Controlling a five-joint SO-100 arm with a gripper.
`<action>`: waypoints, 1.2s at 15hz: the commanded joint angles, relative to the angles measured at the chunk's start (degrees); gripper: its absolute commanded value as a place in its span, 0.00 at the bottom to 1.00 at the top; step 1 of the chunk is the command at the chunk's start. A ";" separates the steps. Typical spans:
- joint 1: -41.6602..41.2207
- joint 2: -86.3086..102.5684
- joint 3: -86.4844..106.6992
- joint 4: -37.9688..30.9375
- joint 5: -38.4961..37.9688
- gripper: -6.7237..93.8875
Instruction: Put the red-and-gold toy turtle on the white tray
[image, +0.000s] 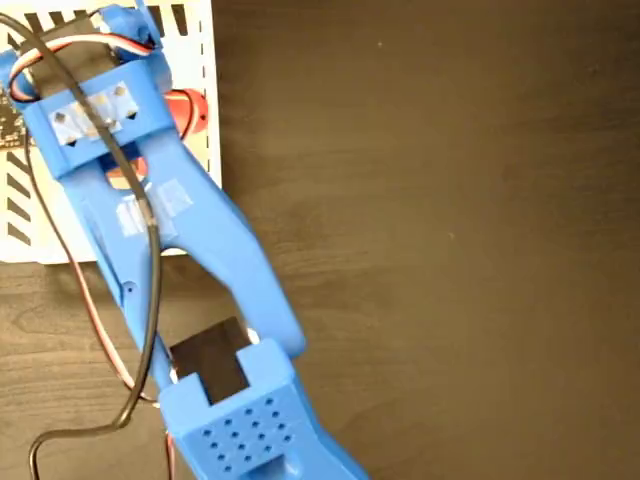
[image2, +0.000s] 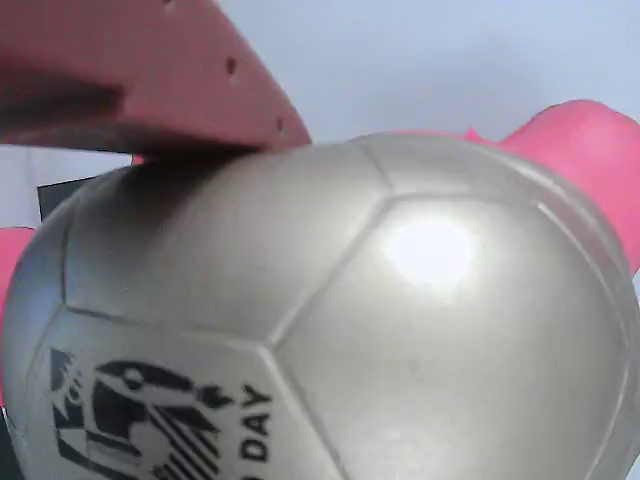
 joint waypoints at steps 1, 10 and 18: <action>-0.79 3.43 -0.70 1.05 0.79 0.55; -1.14 4.48 -0.88 2.11 0.79 0.66; -1.14 41.13 22.41 -19.69 -6.68 0.07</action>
